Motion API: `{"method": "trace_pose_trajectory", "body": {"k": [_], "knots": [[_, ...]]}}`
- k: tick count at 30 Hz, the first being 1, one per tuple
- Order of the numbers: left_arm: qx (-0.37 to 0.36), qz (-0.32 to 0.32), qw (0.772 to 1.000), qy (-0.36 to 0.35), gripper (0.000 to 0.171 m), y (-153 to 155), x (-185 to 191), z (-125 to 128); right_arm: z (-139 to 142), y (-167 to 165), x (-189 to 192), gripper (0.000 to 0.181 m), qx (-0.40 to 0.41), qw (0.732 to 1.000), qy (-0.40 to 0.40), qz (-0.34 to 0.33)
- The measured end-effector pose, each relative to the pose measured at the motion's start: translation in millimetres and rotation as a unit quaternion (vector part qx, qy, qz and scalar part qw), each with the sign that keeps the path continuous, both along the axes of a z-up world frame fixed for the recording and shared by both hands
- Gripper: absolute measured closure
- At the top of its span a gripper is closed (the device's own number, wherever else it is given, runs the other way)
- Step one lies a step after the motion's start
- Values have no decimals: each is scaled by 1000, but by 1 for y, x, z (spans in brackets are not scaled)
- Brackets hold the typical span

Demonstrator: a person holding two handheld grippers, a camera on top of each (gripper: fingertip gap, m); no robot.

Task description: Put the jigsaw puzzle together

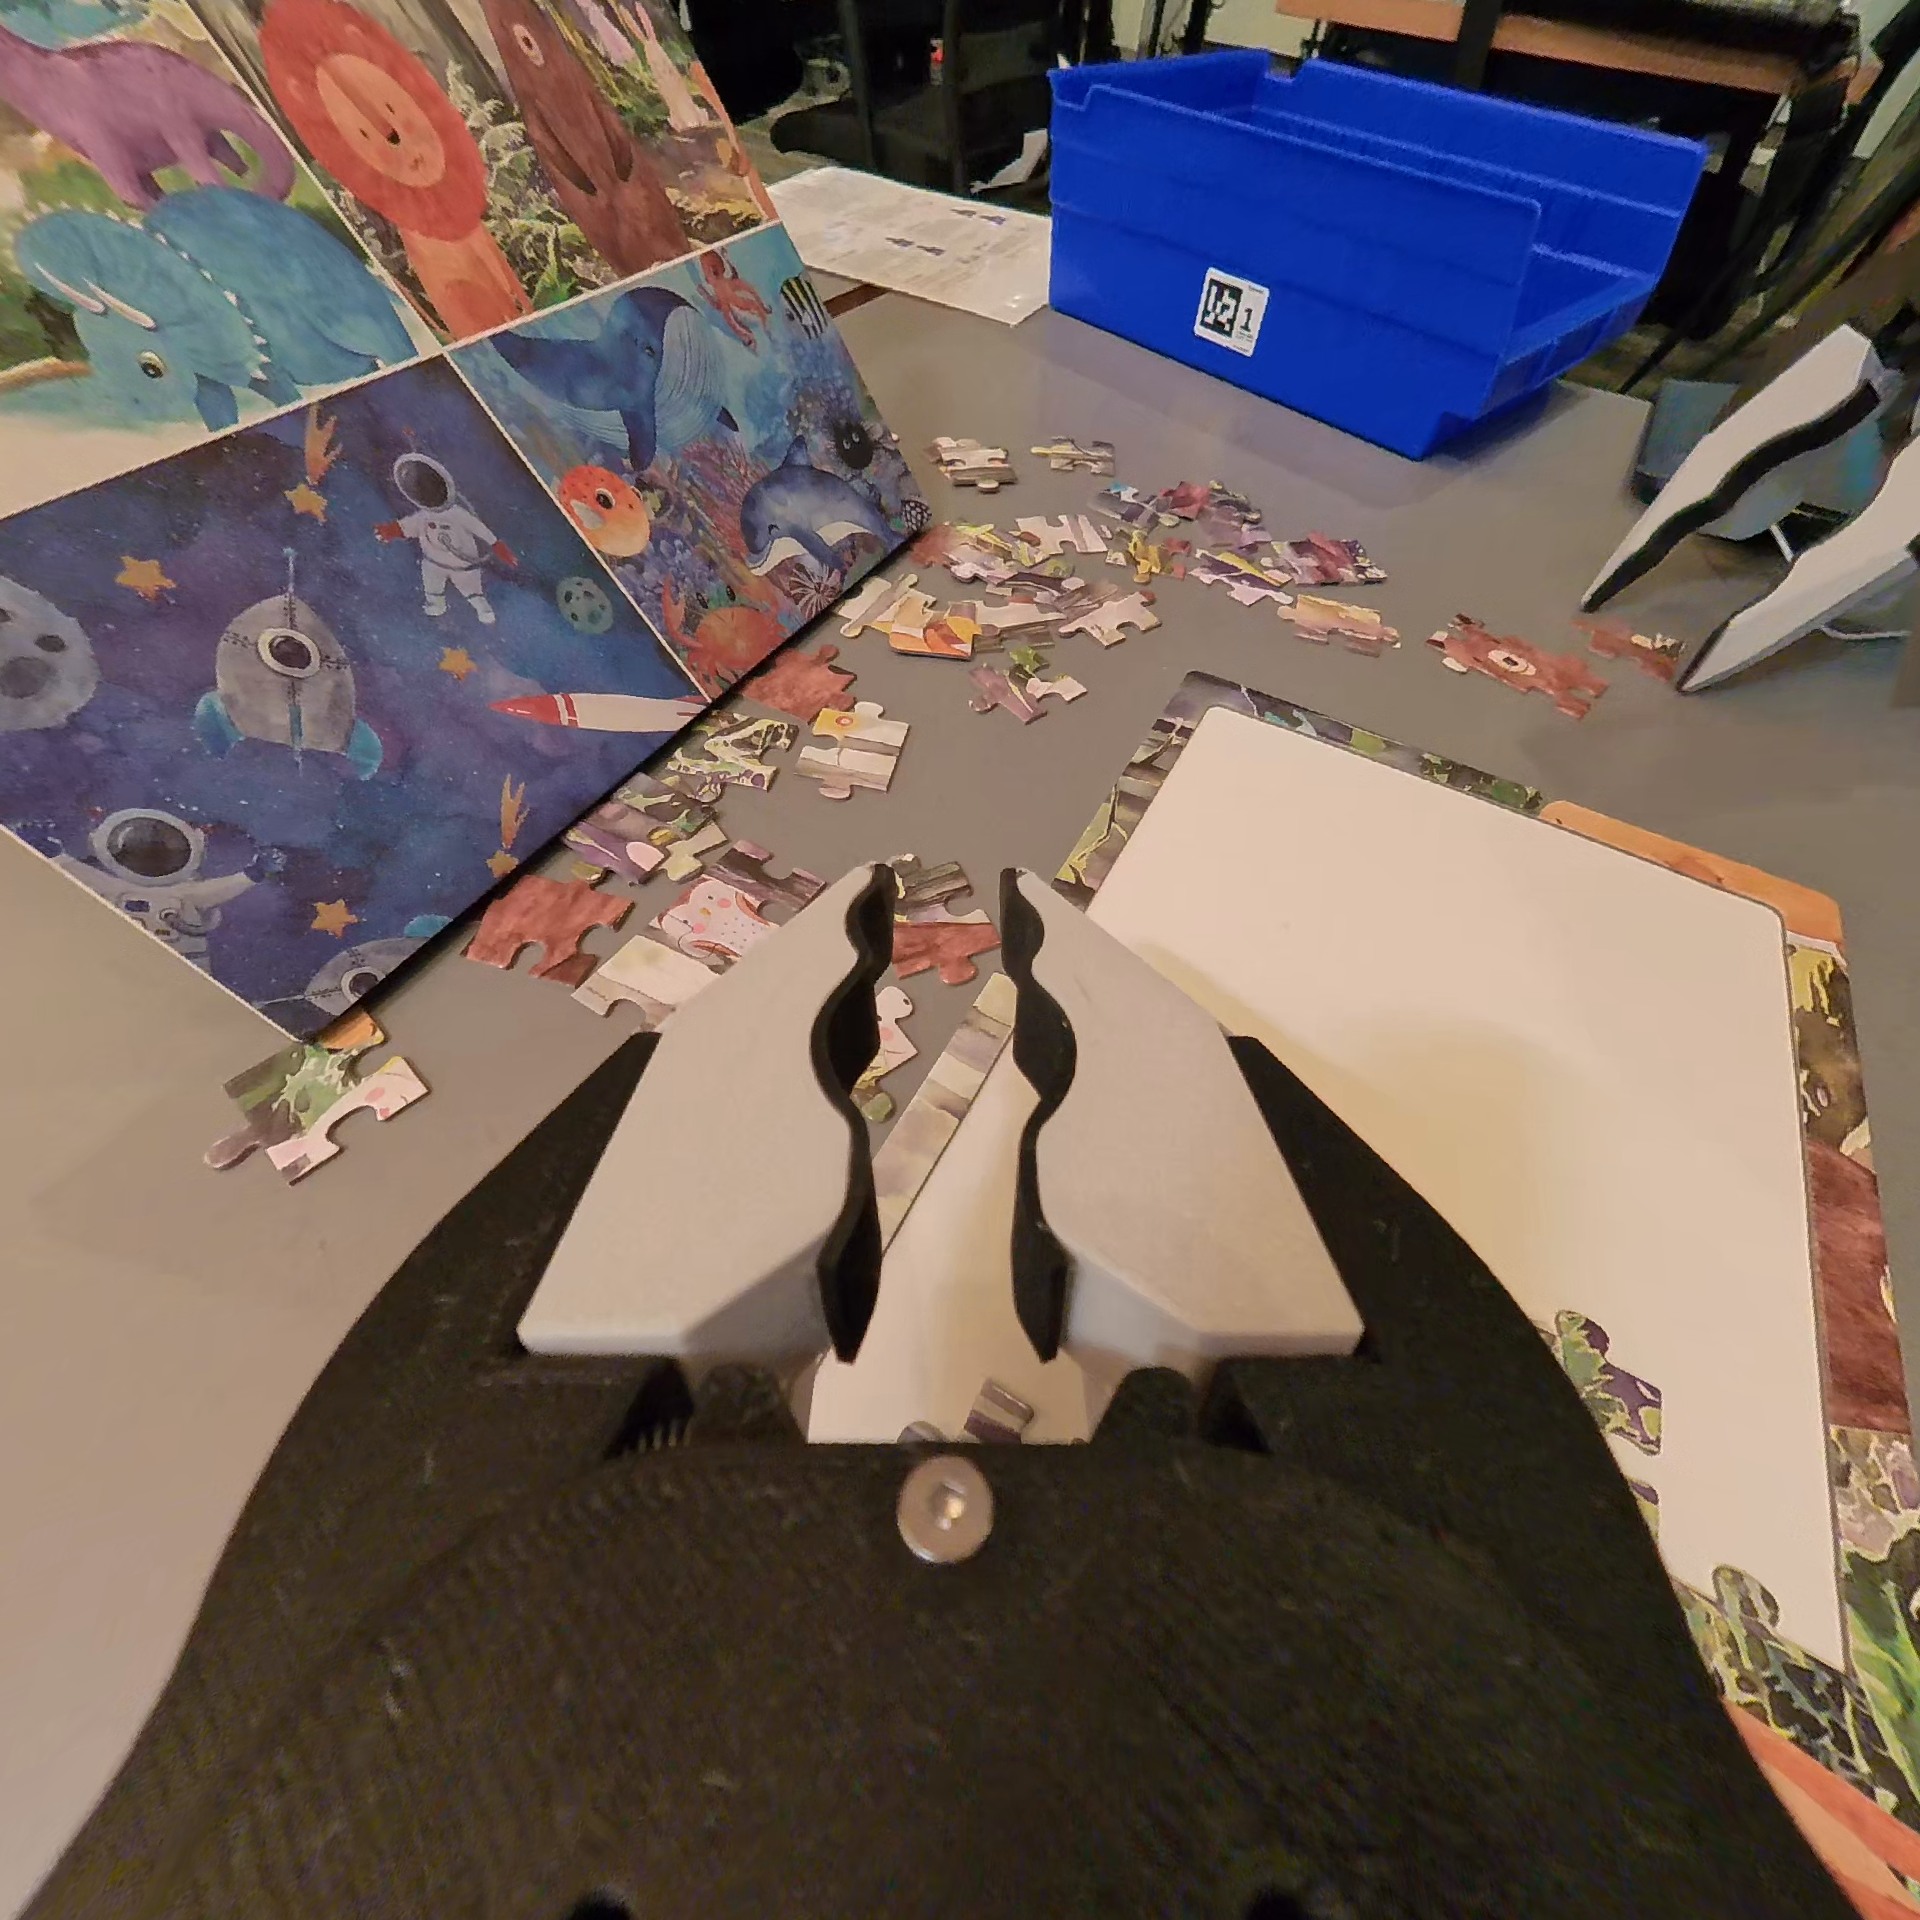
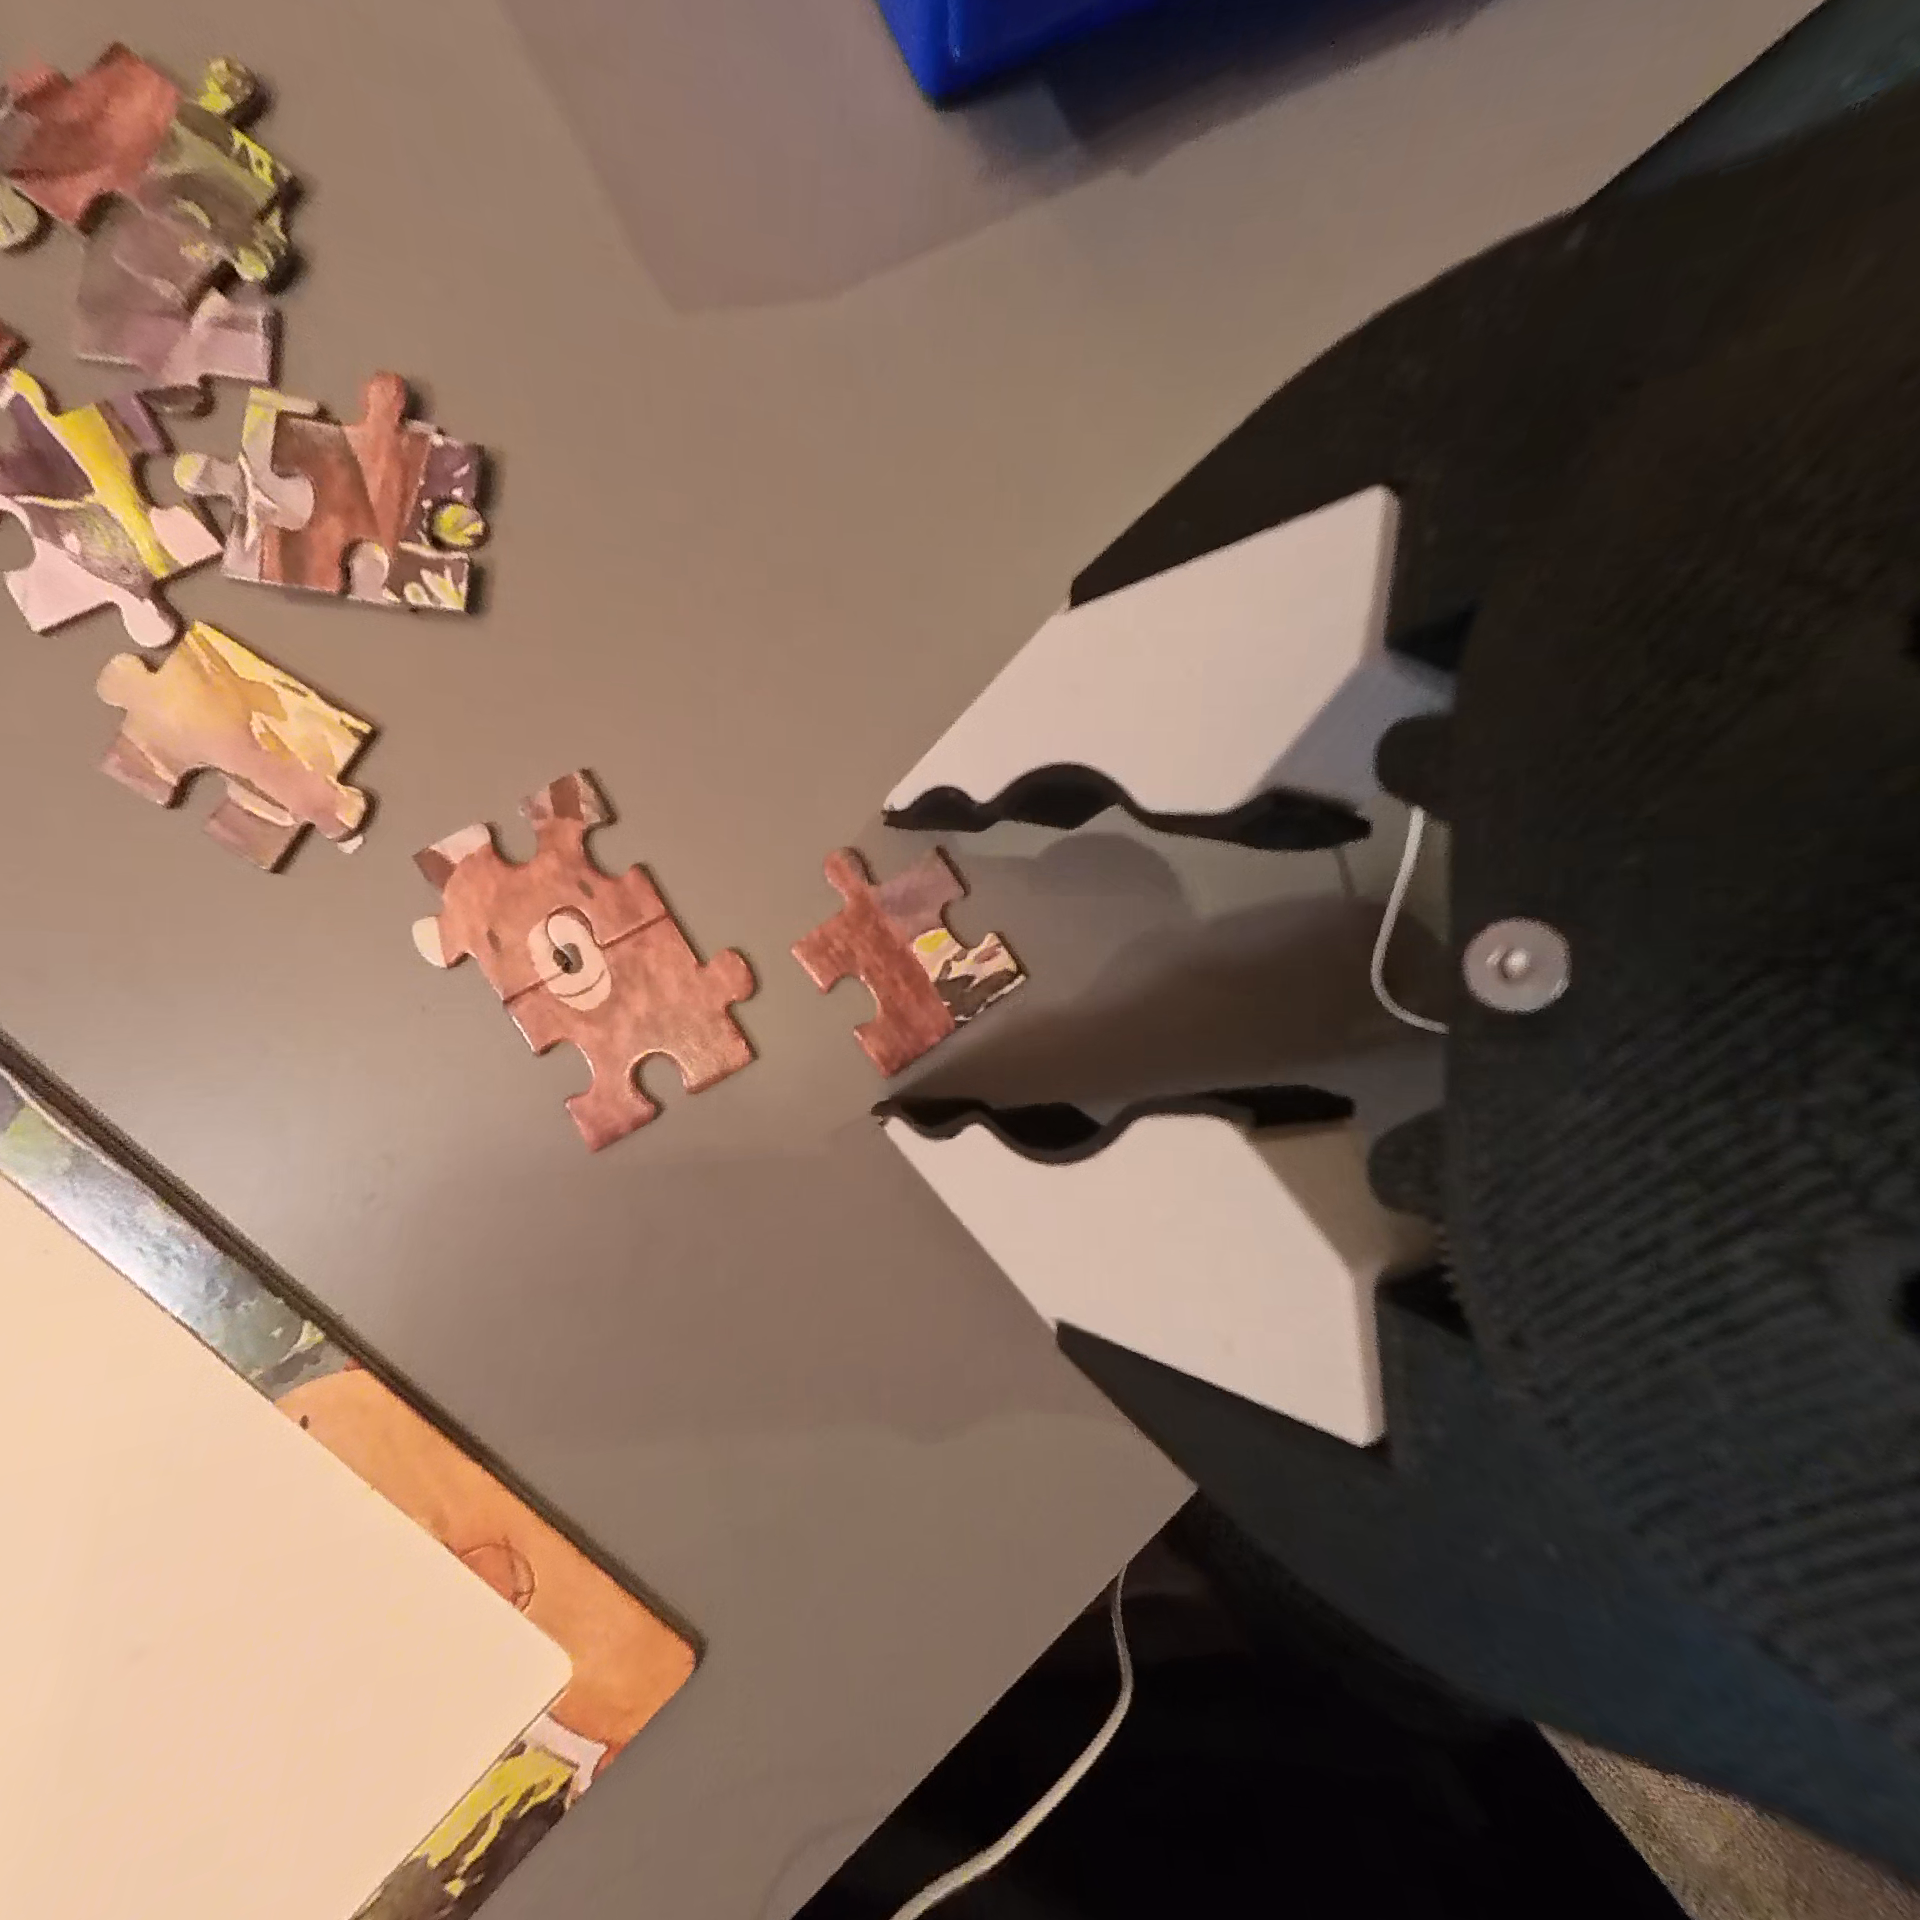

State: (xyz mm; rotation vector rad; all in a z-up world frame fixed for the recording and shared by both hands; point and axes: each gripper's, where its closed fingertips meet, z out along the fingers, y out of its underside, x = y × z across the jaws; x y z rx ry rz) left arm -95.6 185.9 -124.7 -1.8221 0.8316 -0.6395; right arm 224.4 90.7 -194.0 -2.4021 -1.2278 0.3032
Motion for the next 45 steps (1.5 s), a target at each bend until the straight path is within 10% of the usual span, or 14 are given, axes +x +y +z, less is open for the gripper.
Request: {"method": "trace_pose_trajectory", "body": {"k": [27,45], "knots": [[3,-1,1000,0,153,0,0,1,12,2,-15,170,14,999,10,32],[4,-1,1000,6,153,0,0,-1,0,14,19,133,-6,999,-8,-35]]}}
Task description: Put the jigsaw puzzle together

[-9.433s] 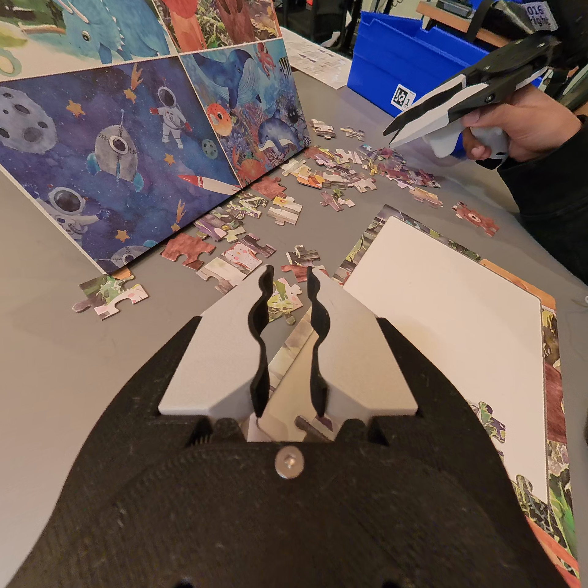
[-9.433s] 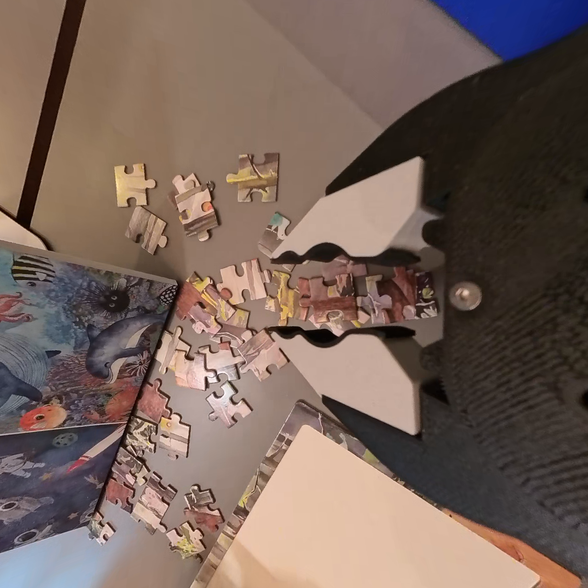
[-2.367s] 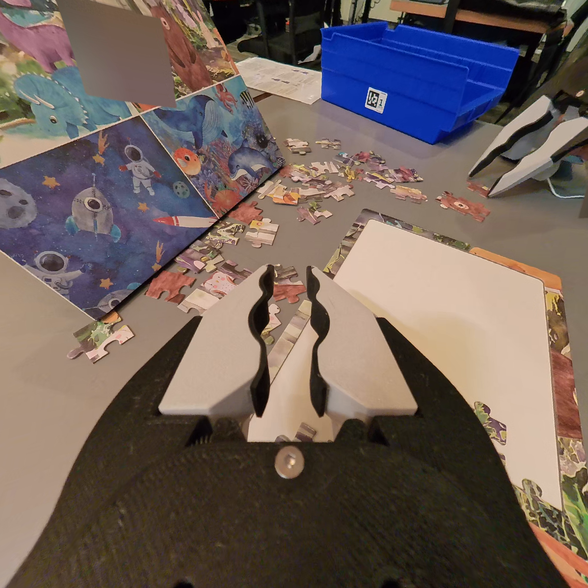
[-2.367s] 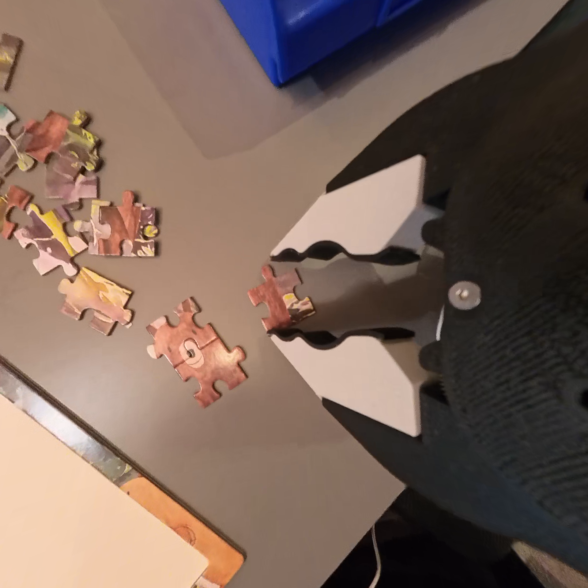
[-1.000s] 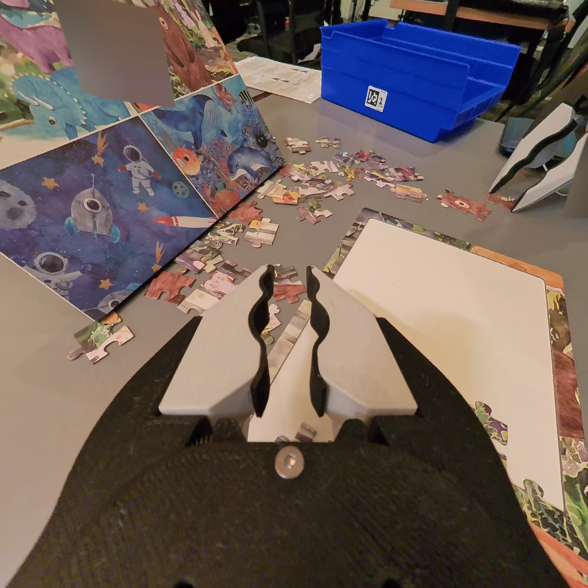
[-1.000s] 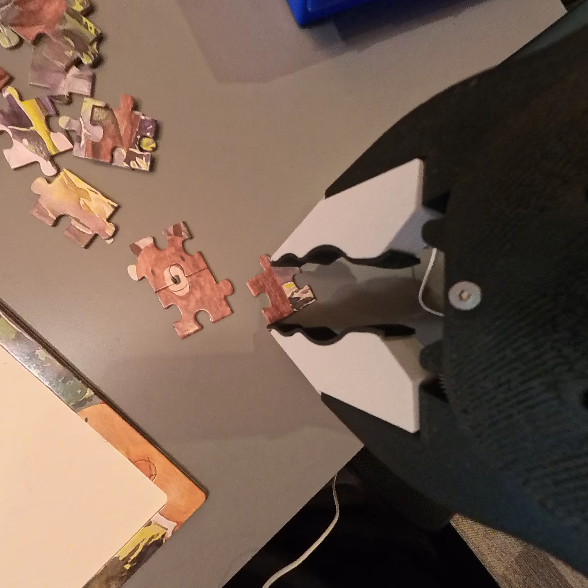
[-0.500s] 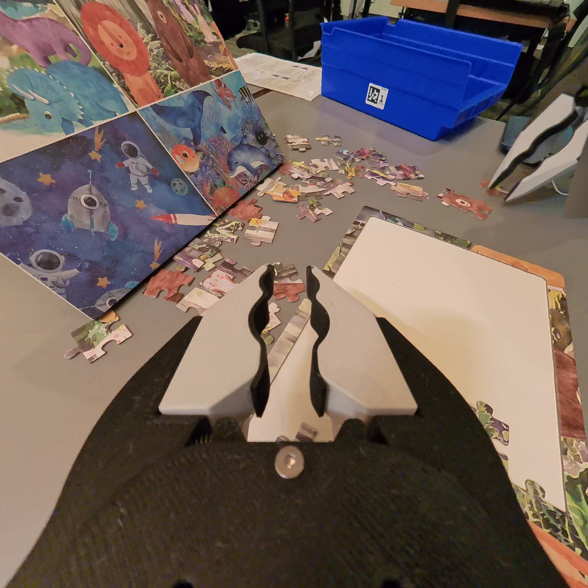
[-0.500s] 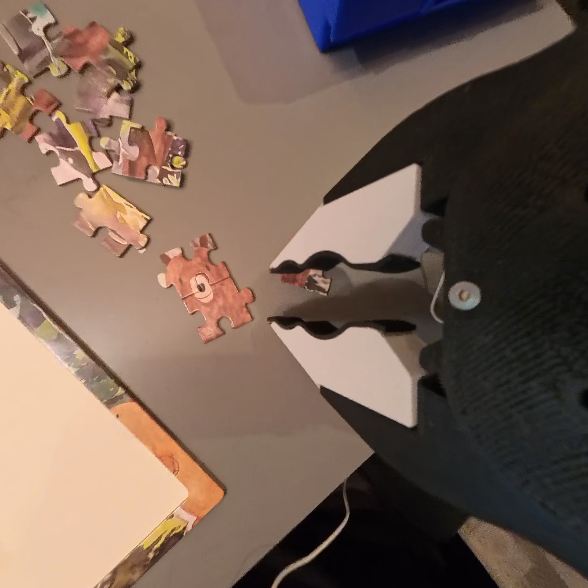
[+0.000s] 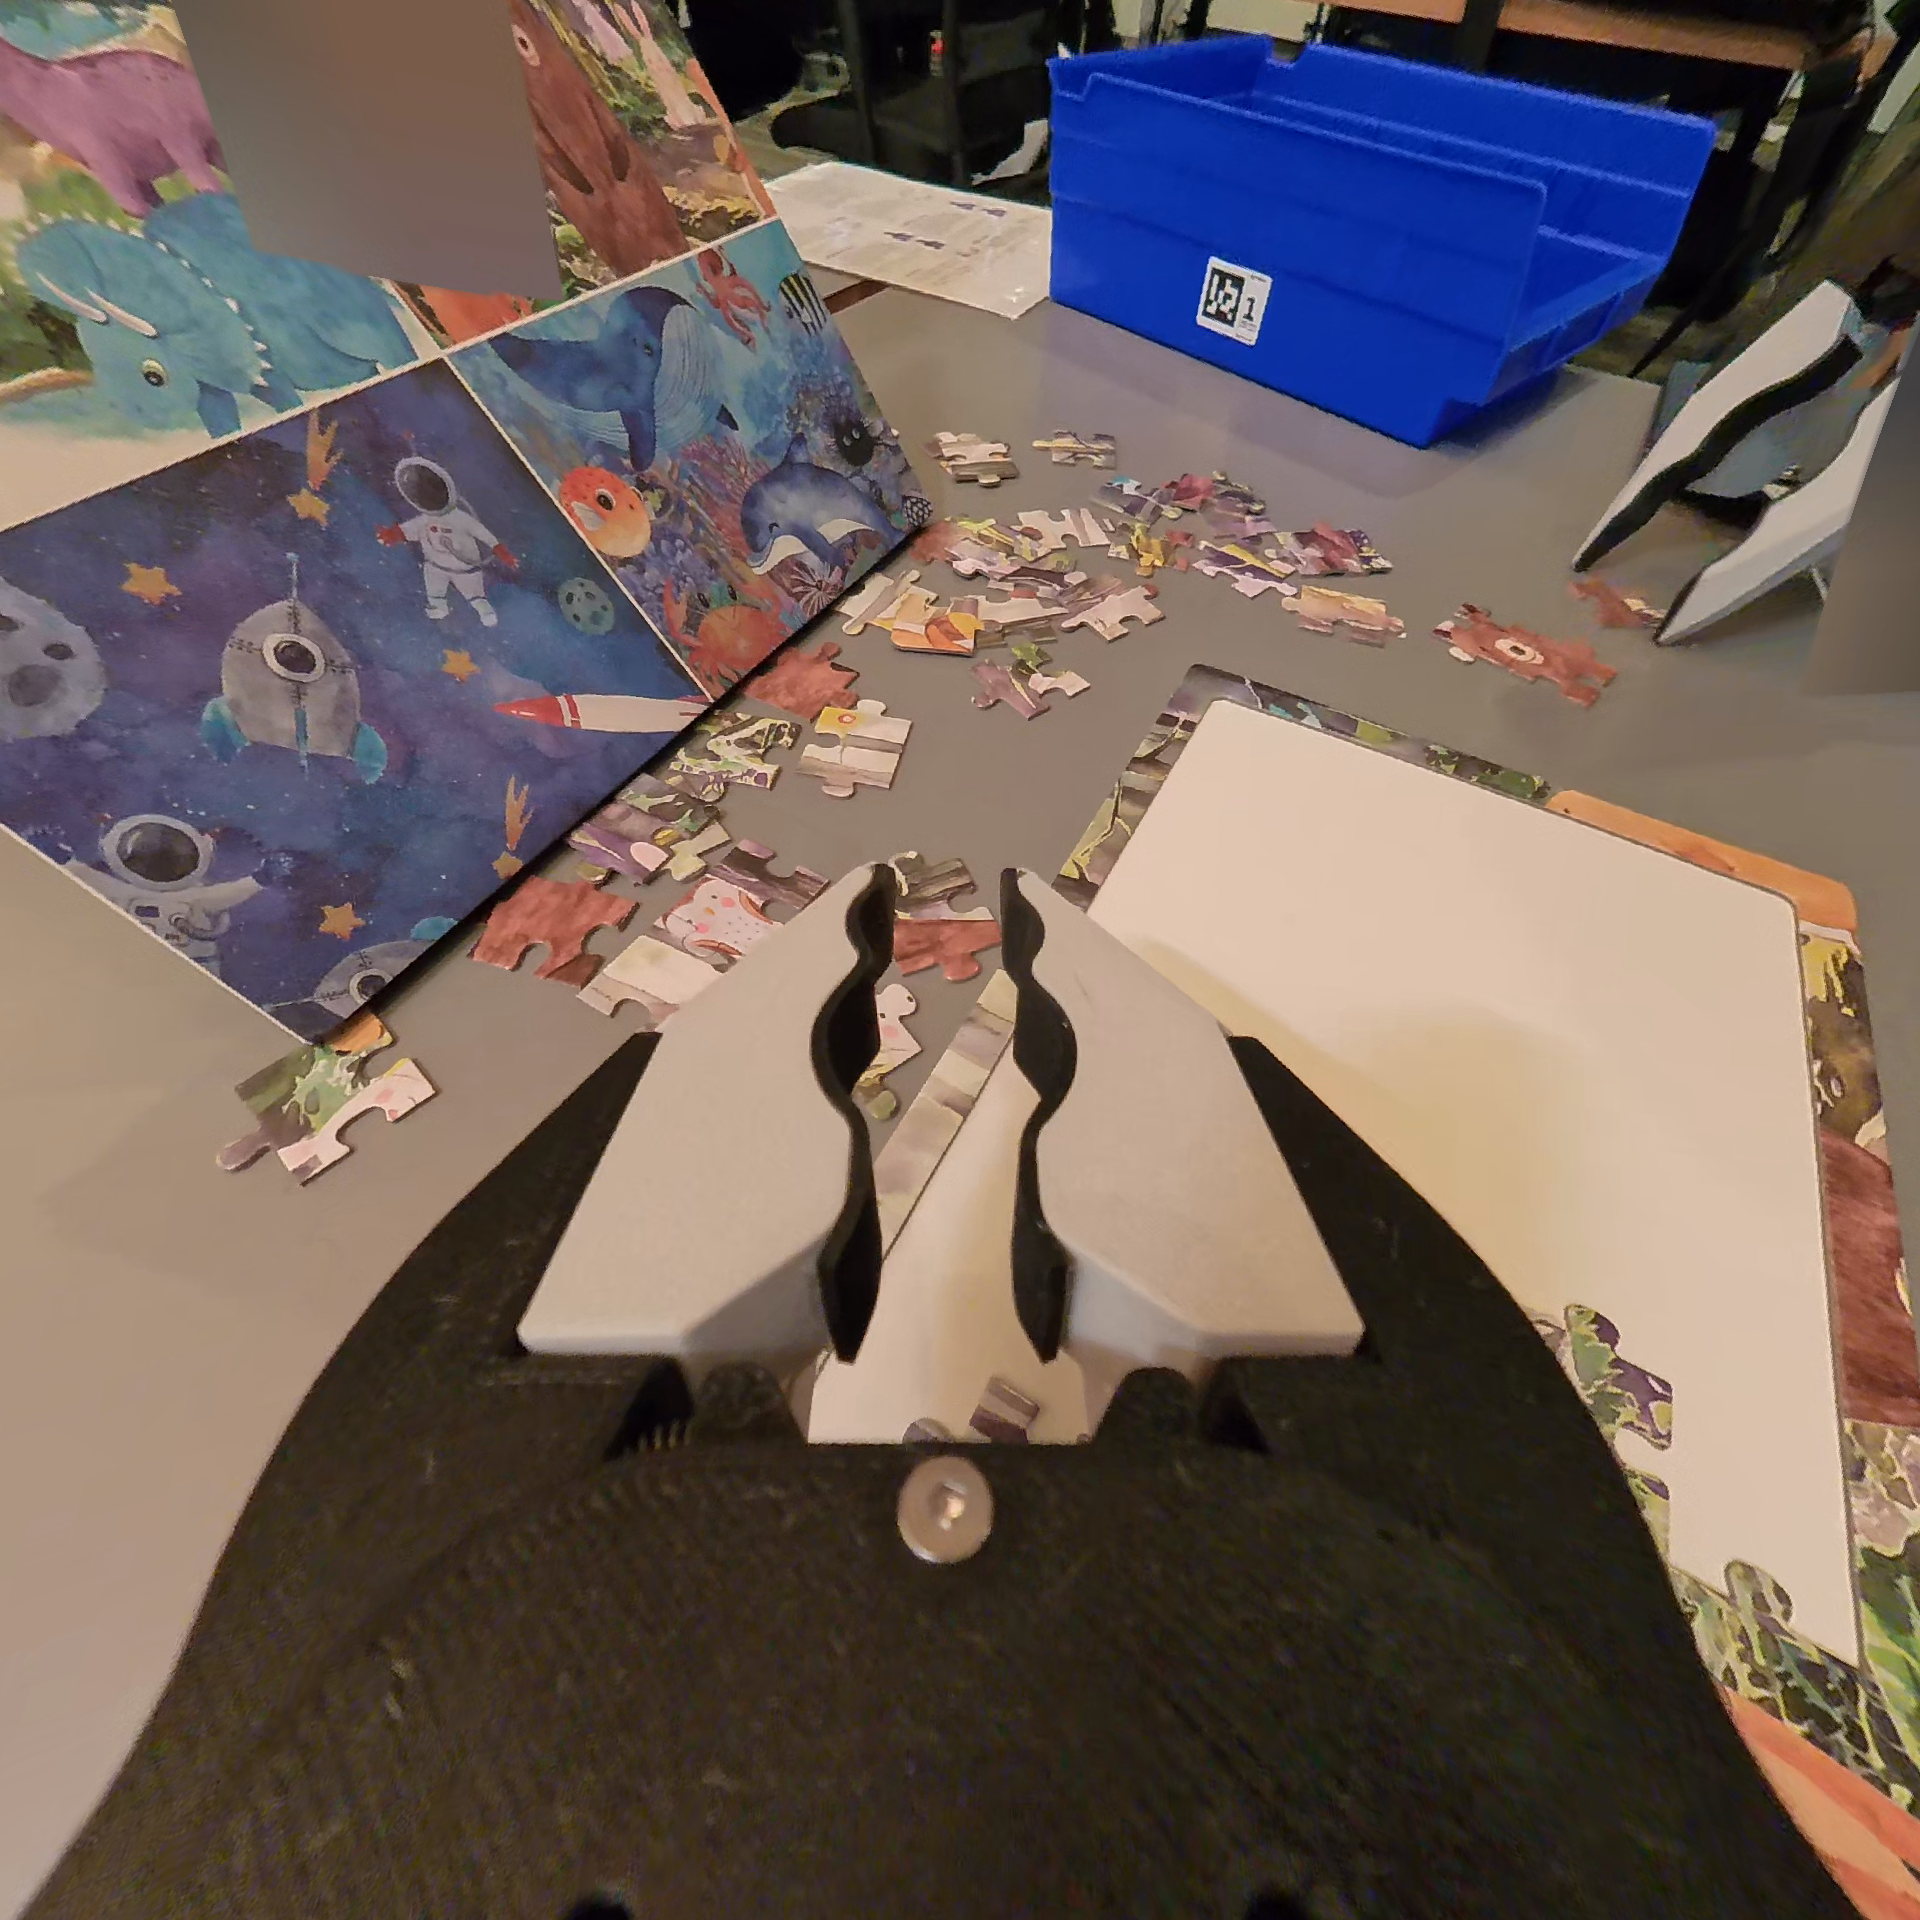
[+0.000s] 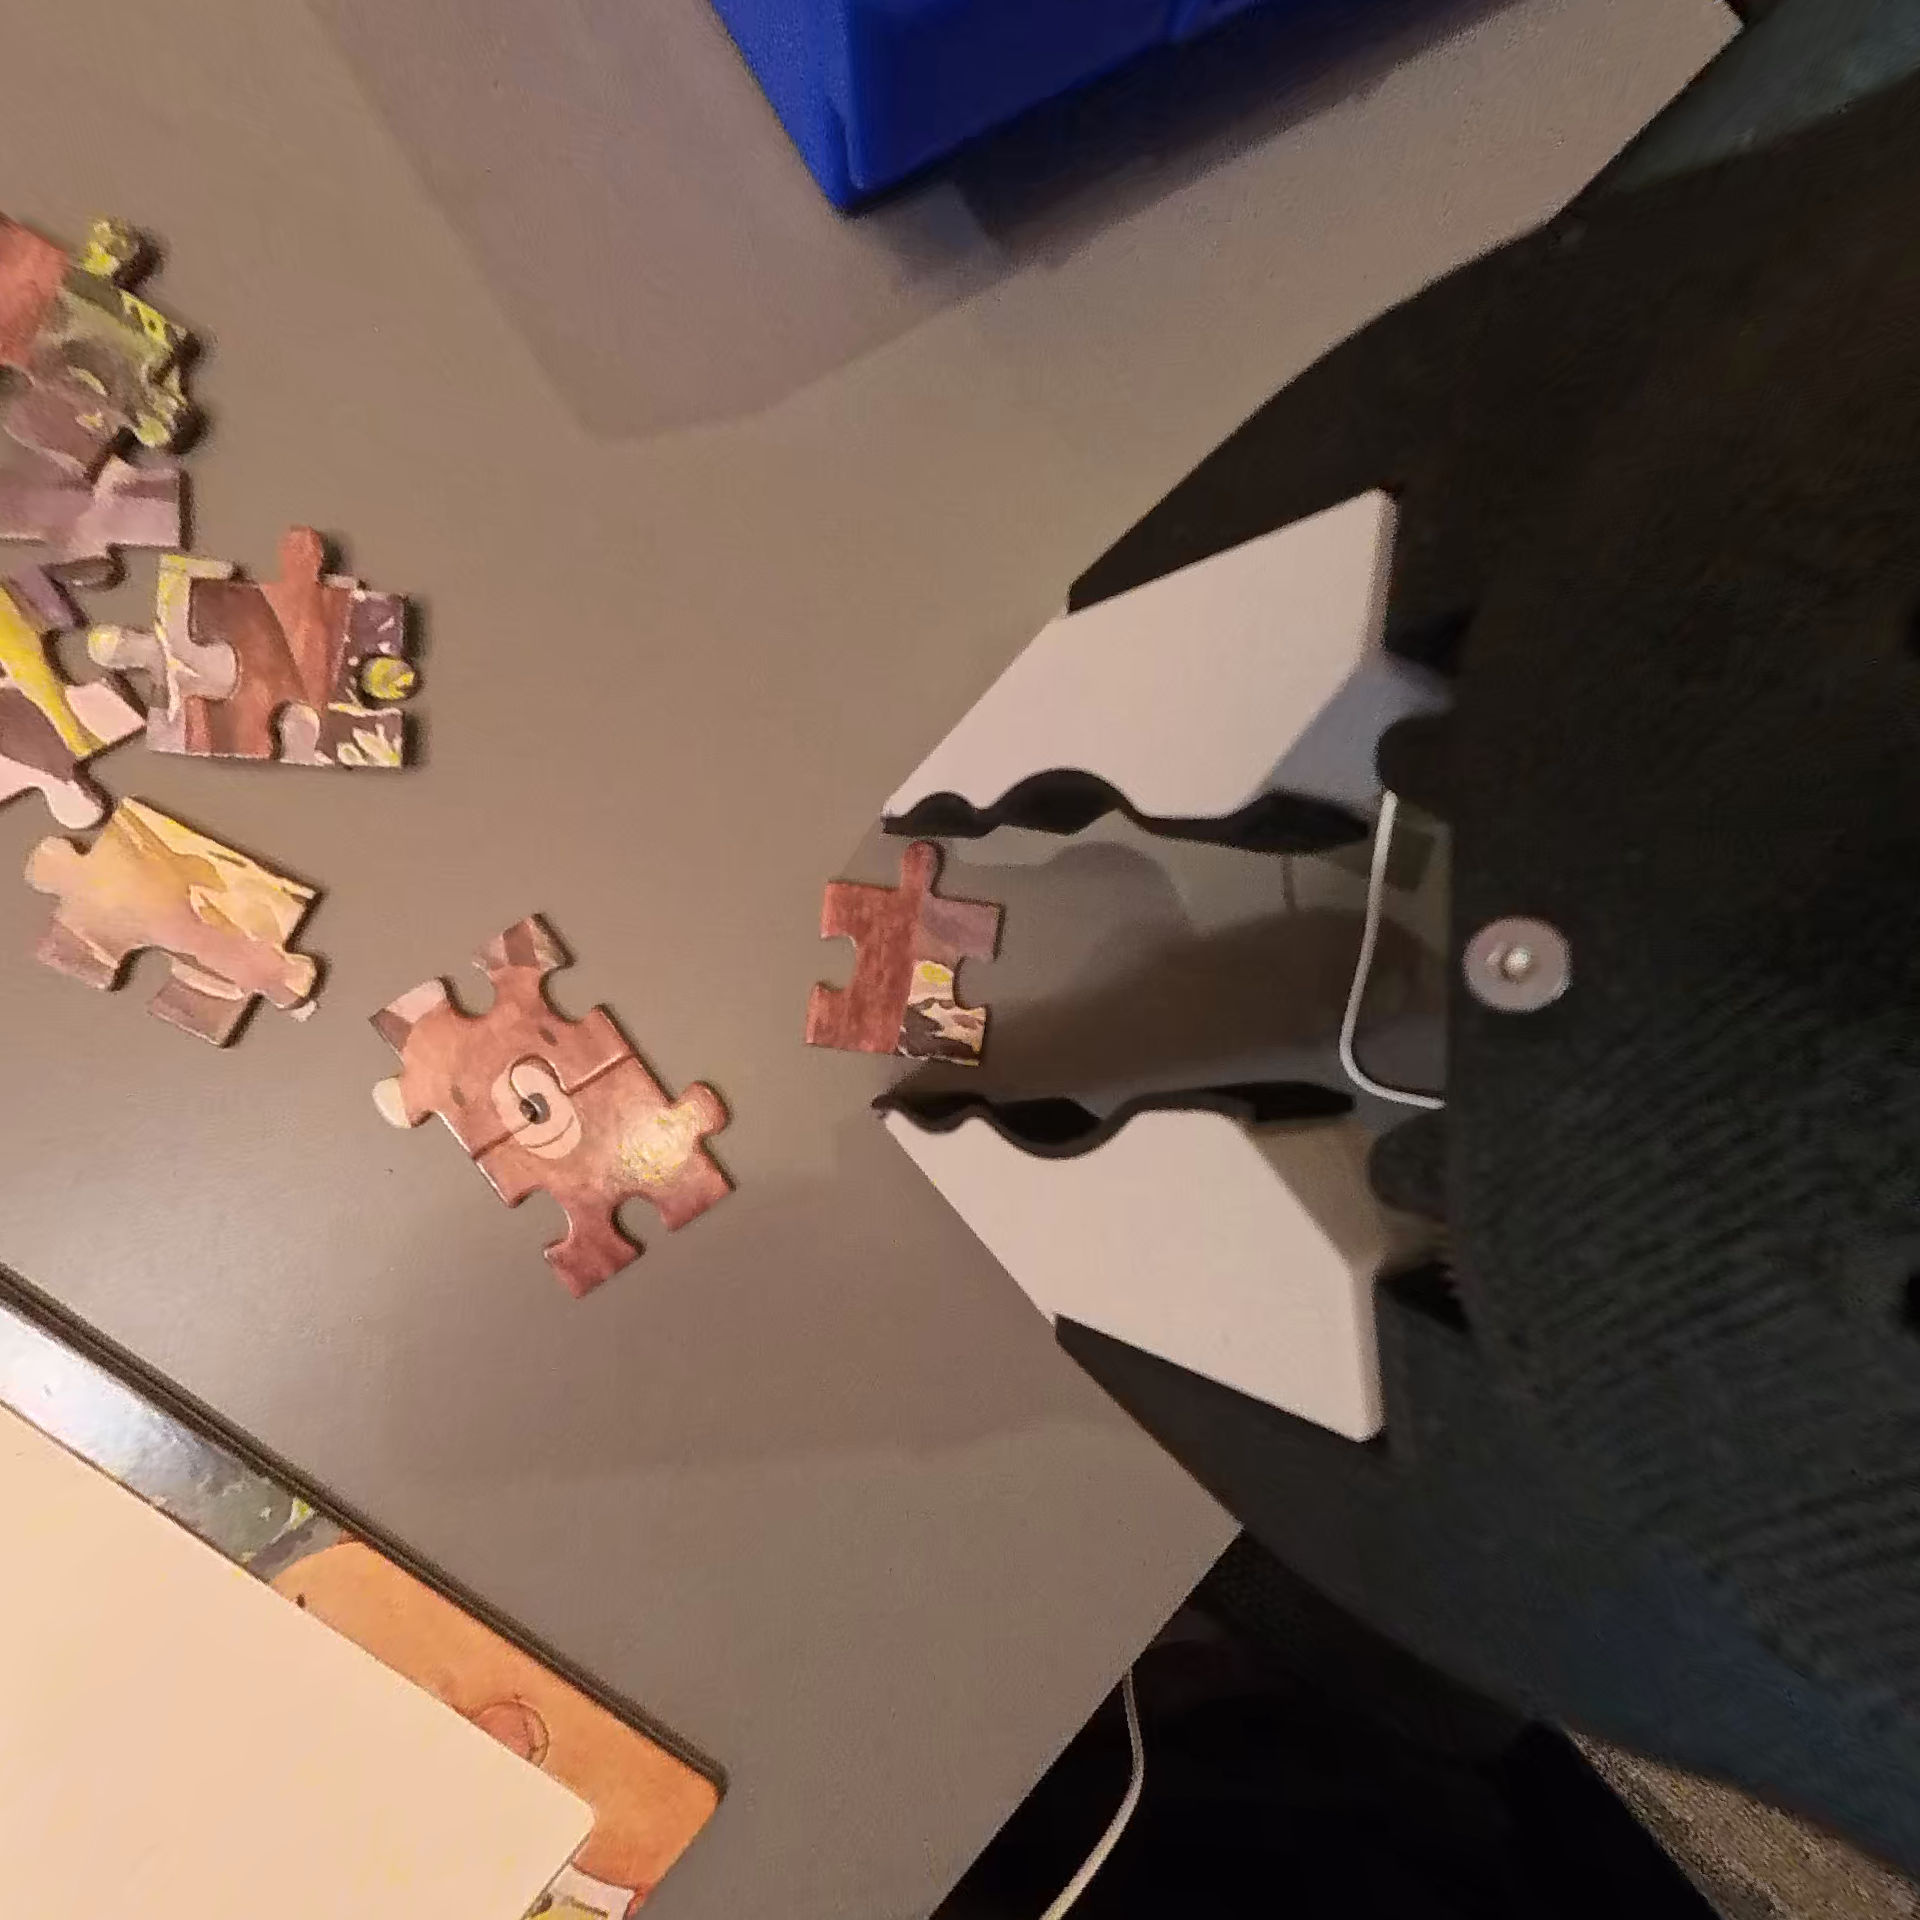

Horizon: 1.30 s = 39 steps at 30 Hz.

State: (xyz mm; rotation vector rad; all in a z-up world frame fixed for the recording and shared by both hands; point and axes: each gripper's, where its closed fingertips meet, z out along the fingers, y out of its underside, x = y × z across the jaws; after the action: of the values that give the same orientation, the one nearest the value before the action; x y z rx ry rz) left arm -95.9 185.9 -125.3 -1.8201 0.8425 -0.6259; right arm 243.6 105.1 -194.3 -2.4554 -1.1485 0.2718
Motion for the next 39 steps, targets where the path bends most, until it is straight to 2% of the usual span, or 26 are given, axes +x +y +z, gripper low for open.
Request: {"method": "trace_pose_trajectory", "body": {"k": [4,12,13,20,21,22,23,28,31,34,39], "knots": [[0,1,1000,-2,153,0,-1,0,1,-1,3,142,-2,1000,-2,-6],[3,-1,1000,-1,153,-1,1,1,2,-1,1,145,7,1000,2,-13],[3,-1,1000,-1,153,-1,1,2,2,-1,0,152,9,1000,5,-9],[3,0,1000,-1,153,-1,0,1,3,-2,-5,154,11,1000,-3,12],[3,0,1000,0,153,-1,0,1,5,-1,-7,168,13,1000,2,16],[3,0,1000,0,153,-1,0,1,7,0,-9,172,18,1000,8,20],[2,0,1000,0,153,-1,0,1,10,1,-11,172,22,999,13,21],[2,0,1000,0,153,0,0,1,13,9,-8,141,28,1000,5,7],[2,0,1000,0,153,0,0,1,4,9,-2,127,12,1000,-8,-6],[2,-1,1000,1,153,-1,0,1,1,10,-3,130,8,1000,4,-8],[1,-1,1000,1,153,-1,0,0,1,9,-11,152,6,1000,9,3]]}}
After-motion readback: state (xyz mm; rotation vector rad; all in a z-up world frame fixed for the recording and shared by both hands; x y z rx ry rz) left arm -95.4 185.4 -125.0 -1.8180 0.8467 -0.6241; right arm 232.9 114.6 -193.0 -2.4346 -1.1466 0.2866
